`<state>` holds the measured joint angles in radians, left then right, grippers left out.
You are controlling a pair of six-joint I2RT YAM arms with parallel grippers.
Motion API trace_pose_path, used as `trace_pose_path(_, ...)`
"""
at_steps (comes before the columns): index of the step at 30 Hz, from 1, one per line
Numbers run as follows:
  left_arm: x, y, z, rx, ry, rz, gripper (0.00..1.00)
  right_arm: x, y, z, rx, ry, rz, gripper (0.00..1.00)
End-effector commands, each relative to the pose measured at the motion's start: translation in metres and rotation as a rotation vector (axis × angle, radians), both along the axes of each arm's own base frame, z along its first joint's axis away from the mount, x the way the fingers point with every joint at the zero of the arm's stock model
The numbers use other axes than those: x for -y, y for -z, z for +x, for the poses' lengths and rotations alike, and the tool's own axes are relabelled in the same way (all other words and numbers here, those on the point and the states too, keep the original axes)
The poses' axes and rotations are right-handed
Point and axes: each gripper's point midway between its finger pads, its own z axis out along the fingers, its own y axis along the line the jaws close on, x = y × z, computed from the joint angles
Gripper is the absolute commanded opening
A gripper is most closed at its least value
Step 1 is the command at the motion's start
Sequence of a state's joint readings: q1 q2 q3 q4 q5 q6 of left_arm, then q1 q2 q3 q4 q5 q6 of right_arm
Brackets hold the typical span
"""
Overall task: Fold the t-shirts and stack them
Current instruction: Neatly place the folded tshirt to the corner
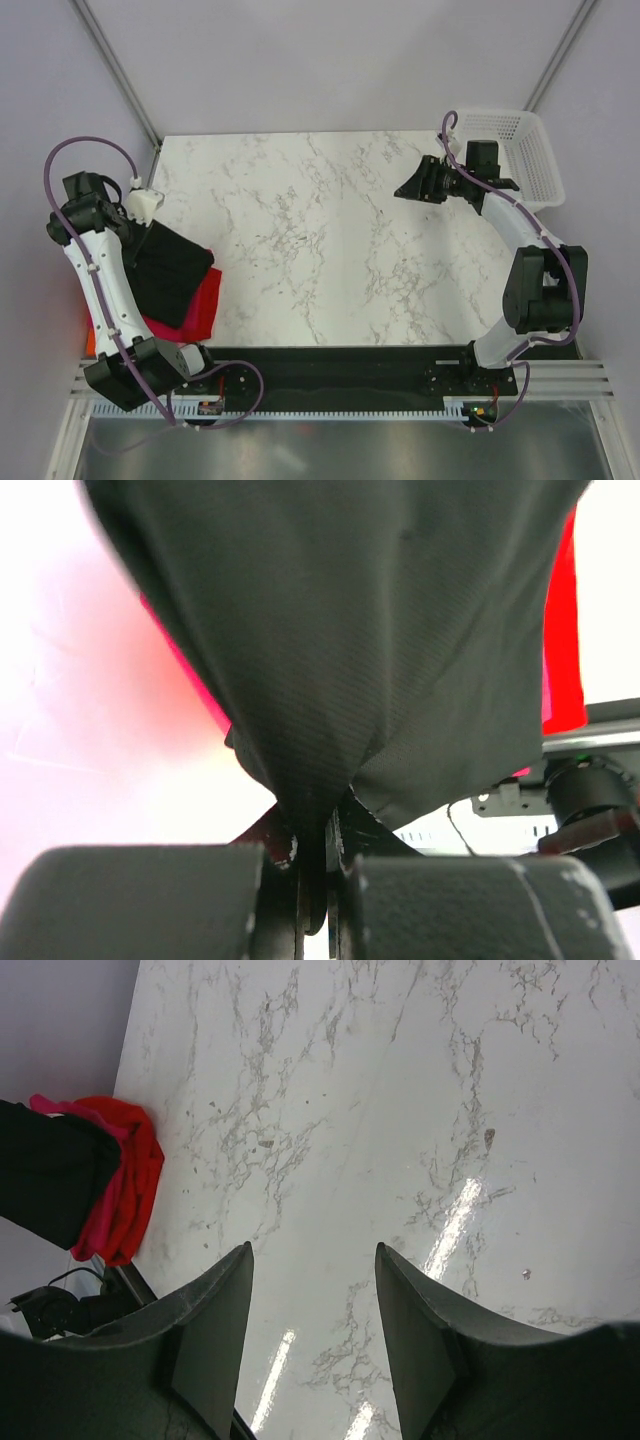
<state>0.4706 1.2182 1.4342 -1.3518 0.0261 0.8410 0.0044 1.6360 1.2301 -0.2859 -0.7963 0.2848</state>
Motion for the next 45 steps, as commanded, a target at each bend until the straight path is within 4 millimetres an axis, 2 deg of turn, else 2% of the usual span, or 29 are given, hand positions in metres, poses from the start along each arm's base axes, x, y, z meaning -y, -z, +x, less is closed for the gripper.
trace_pose_path(1,0.010,0.008,-0.038,-0.188,0.080,-0.041,0.02,-0.002,-0.018,0.001,0.069,-0.010,0.020,0.60)
trace_pose_path(8,0.016,0.026,-0.041,-0.233,0.029,-0.119,0.02,-0.002,-0.017,0.001,0.070,-0.006,0.020,0.60)
trace_pose_path(11,0.011,0.030,-0.040,-0.224,-0.021,-0.142,0.02,-0.002,-0.016,0.001,0.066,-0.002,0.023,0.60)
trace_pose_path(17,-0.006,0.039,-0.048,-0.223,-0.127,-0.161,0.02,-0.002,-0.020,0.001,0.072,-0.002,0.027,0.60)
trace_pose_path(22,-0.011,0.052,-0.051,-0.237,-0.150,-0.155,0.02,-0.003,-0.021,0.003,0.070,0.003,0.032,0.60)
trace_pose_path(26,-0.024,0.059,-0.055,-0.240,-0.198,-0.139,0.02,-0.003,-0.022,0.003,0.071,0.004,0.034,0.60)
trace_pose_path(35,-0.046,0.070,-0.044,-0.206,-0.269,-0.123,0.04,-0.002,-0.019,0.001,0.067,0.005,0.031,0.60)
trace_pose_path(36,-0.046,0.071,-0.042,-0.200,-0.271,-0.129,0.09,-0.002,-0.018,0.000,0.065,0.005,0.031,0.60)
trace_pose_path(37,-0.048,0.068,-0.036,-0.179,-0.274,-0.131,0.18,-0.002,-0.018,0.000,0.066,0.006,0.032,0.60)
trace_pose_path(39,-0.050,0.065,-0.032,-0.165,-0.306,-0.137,0.23,-0.002,-0.018,0.000,0.066,0.006,0.032,0.60)
trace_pose_path(40,-0.056,0.056,-0.025,-0.120,-0.334,-0.117,0.43,-0.003,-0.020,-0.001,0.074,0.003,0.029,0.60)
trace_pose_path(42,-0.064,0.043,-0.018,-0.064,-0.358,-0.079,0.60,-0.002,-0.021,-0.001,0.079,0.005,0.026,0.60)
trace_pose_path(43,-0.069,0.022,-0.009,0.012,-0.356,-0.039,0.89,-0.001,-0.021,-0.001,0.083,0.005,0.023,0.60)
trace_pose_path(44,-0.074,0.005,0.005,0.102,-0.354,-0.003,1.00,-0.001,-0.020,-0.002,0.081,0.010,0.017,0.61)
trace_pose_path(45,-0.077,-0.011,0.015,0.183,-0.344,0.027,1.00,0.000,-0.022,-0.001,0.093,0.011,0.008,0.61)
